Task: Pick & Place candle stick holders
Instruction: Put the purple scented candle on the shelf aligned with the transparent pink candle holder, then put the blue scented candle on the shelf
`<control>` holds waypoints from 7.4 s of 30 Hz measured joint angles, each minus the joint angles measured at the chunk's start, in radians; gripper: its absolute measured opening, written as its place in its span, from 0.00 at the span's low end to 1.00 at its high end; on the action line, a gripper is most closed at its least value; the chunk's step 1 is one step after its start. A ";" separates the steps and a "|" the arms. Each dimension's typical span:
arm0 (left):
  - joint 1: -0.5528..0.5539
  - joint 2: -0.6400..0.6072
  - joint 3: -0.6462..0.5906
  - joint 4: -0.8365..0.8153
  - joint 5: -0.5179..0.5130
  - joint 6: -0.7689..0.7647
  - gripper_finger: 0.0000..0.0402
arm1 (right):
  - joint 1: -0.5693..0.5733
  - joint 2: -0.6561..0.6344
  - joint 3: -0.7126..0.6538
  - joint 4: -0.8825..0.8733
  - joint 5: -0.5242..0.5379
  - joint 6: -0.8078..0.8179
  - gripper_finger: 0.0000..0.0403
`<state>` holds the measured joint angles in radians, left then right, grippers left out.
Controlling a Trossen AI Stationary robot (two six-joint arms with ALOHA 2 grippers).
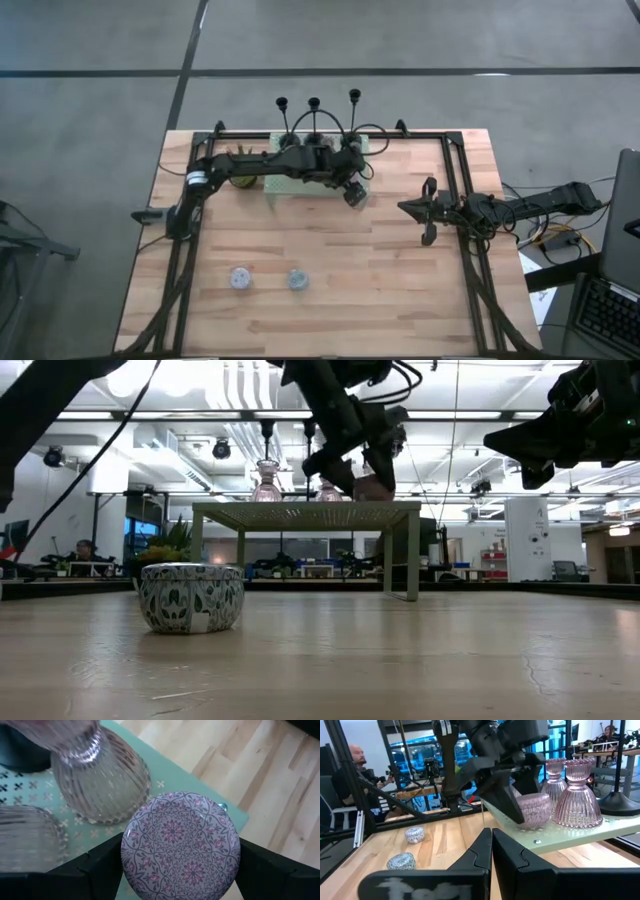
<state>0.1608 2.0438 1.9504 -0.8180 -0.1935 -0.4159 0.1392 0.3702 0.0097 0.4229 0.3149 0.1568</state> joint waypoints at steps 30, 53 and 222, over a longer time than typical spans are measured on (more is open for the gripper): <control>0.001 -0.001 -0.008 0.006 -0.037 0.009 0.90 | 0.000 -0.001 0.000 0.000 0.000 0.000 0.02; 0.001 -0.002 0.072 -0.016 -0.039 0.070 0.91 | 0.000 0.000 0.000 0.000 0.000 0.000 0.02; 0.064 -0.147 -0.123 -0.176 0.017 0.101 0.83 | 0.000 -0.001 0.000 0.000 0.000 0.000 0.02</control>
<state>0.2253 1.8965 1.8271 -0.9945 -0.1768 -0.3153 0.1394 0.3695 0.0093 0.4225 0.3149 0.1570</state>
